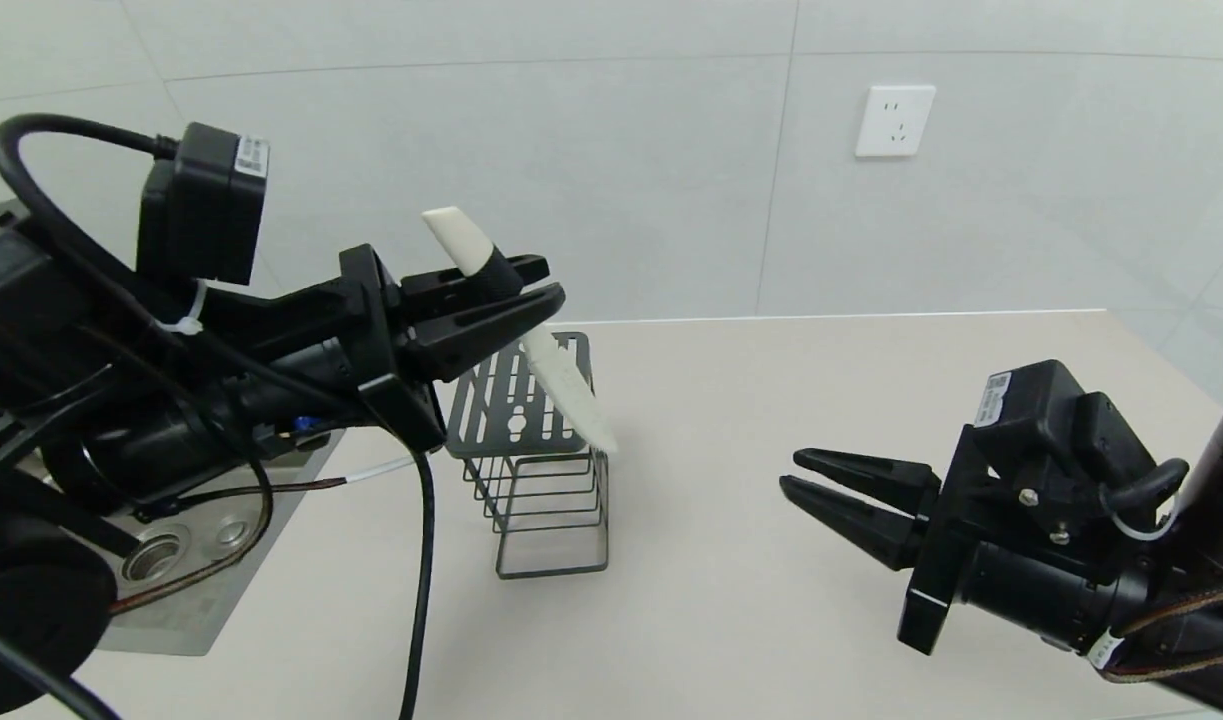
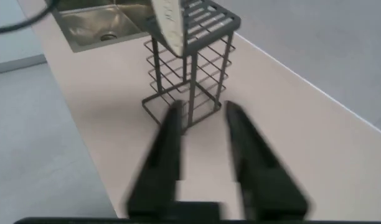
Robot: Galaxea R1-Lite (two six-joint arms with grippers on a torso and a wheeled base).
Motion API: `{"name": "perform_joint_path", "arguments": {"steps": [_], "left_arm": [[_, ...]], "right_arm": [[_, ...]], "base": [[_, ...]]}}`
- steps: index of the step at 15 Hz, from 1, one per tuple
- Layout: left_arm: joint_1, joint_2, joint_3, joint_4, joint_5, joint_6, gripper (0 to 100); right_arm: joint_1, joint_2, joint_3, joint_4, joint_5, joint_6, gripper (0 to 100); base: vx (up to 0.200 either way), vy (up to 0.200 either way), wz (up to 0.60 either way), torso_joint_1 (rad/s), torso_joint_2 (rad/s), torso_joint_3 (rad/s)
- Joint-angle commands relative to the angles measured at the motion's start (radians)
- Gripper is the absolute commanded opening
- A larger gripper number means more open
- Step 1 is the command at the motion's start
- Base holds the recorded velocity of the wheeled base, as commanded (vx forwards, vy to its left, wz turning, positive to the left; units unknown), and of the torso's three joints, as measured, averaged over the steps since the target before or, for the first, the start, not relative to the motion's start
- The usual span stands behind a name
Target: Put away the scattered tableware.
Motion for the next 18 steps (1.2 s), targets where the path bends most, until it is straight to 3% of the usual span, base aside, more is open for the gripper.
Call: {"name": "perform_joint_path", "arguments": {"steps": [1, 4, 8, 9, 10, 12, 15, 16, 18], "left_arm": [[-0.007, -0.055, -0.077, 0.072, 0.035, 0.045, 0], [-0.007, -0.055, -0.143, 0.162, 0.084, 0.073, 0], [-0.007, -0.118, -0.146, 0.311, 0.122, 0.149, 0], [-0.007, -0.161, -0.155, 0.423, 0.122, 0.198, 0], [-0.007, -0.189, -0.177, 0.506, 0.122, 0.223, 0], [-0.007, -0.227, -0.261, 0.672, 0.125, 0.264, 0], [-0.007, -0.238, -0.296, 0.722, 0.179, 0.267, 0], [-0.007, -0.233, -0.295, 0.733, 0.228, 0.266, 0], [-0.017, -0.207, -0.295, 0.734, 0.311, 0.266, 0]], "right_arm": [[-0.039, -0.048, 0.035, 0.004, 0.000, 0.021, 0], [-0.070, -0.118, 0.093, 0.009, -0.003, 0.127, 0], [-0.103, -0.381, 0.223, 0.023, -0.001, 0.133, 0], [-0.131, -0.494, 0.266, 0.067, -0.003, 0.144, 0], [-0.179, -0.556, 0.274, 0.102, -0.001, 0.178, 0], [-0.373, -0.666, 0.289, 0.196, 0.005, 0.237, 0], [-0.472, -0.801, 0.354, 0.244, 0.008, 0.179, 0], [-0.554, -0.907, 0.432, 0.245, 0.011, 0.144, 0], [-0.611, -1.116, 0.460, 0.339, 0.019, 0.138, 0]], "base": [[0.000, 0.000, 0.00, 0.000, 0.00, 0.000], [0.000, 0.000, 0.00, 0.000, 0.00, 0.000], [0.000, 0.000, 0.00, 0.000, 0.00, 0.000], [0.000, 0.000, 0.00, 0.000, 0.00, 0.000], [0.000, 0.000, 0.00, 0.000, 0.00, 0.000], [0.000, 0.000, 0.00, 0.000, 0.00, 0.000], [0.000, 0.000, 0.00, 0.000, 0.00, 0.000], [0.000, 0.000, 0.00, 0.000, 0.00, 0.000], [0.000, 0.000, 0.00, 0.000, 0.00, 0.000]]}}
